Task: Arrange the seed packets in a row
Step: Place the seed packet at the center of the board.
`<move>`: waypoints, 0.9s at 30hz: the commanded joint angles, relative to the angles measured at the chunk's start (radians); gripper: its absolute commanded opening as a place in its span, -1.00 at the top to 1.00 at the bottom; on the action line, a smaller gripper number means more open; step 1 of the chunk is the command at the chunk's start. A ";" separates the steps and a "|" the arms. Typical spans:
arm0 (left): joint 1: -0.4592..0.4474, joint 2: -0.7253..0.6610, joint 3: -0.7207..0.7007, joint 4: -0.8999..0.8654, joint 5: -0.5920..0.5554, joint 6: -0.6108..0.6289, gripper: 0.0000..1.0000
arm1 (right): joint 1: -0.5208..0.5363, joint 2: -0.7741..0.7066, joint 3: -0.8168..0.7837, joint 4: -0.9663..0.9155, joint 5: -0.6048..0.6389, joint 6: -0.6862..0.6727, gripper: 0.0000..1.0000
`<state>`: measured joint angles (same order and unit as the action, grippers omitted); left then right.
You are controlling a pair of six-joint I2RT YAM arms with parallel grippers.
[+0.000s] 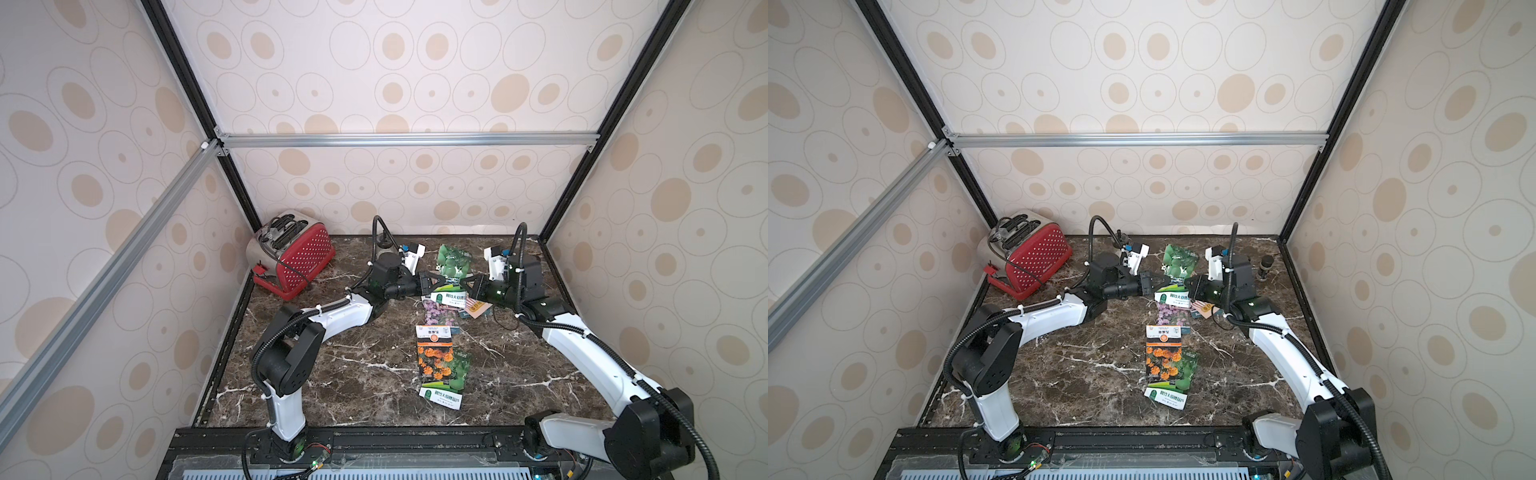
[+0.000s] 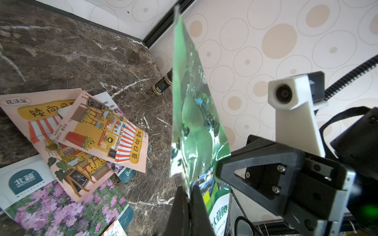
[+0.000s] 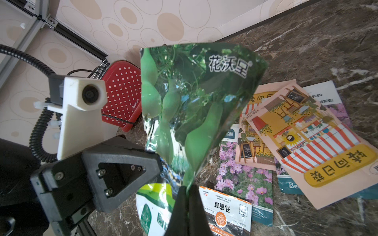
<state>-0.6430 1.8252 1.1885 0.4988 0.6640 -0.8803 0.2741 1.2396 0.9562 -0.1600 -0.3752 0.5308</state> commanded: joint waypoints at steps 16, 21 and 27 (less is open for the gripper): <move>0.228 -0.499 -0.258 -0.773 -0.236 0.265 1.00 | 0.059 0.021 -0.068 0.074 -0.061 -0.156 -1.00; 0.242 -0.511 -0.344 -0.846 -0.312 0.251 1.00 | 0.060 0.038 -0.118 0.151 -0.137 -0.134 -1.00; 0.243 -0.491 -0.410 -0.906 -0.398 0.205 1.00 | 0.063 0.047 -0.149 0.202 -0.174 -0.125 -0.99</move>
<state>-0.4049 1.3331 0.7803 -0.3401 0.3386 -0.6609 0.3313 1.2785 0.8223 -0.0166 -0.5060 0.4030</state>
